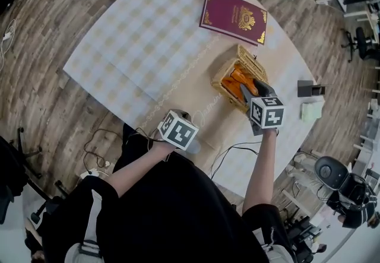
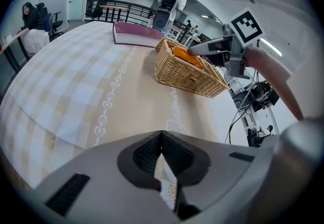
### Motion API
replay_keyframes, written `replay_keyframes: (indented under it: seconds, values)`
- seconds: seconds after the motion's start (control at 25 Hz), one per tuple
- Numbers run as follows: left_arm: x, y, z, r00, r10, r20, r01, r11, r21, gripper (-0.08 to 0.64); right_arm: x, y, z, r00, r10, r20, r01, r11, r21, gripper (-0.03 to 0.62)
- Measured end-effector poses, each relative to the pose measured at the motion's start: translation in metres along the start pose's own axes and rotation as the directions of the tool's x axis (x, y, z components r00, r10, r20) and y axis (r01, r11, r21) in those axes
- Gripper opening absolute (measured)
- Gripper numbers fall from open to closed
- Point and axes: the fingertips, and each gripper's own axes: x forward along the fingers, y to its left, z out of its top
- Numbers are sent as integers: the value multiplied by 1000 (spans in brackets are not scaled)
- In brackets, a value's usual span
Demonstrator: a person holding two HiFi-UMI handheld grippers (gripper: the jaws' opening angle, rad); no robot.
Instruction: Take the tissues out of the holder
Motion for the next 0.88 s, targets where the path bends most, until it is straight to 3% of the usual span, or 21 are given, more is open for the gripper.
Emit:
replay_keyframes:
  seconds: [0.44, 0.6, 0.88]
  values:
    - [2, 12, -9, 1000, 16, -10, -17, 999, -39, 0, 22, 4, -6, 998, 20, -59, -21, 1000, -19, 199]
    - [2, 12, -9, 1000, 13, -13, -13, 999, -39, 0, 24, 0, -9, 997, -11, -79, 7, 999, -40, 96]
    - [4, 12, -10, 1000, 8, -27, -8, 1000, -27, 0, 18, 2, -10, 997, 5, -82, -8, 999, -31, 33]
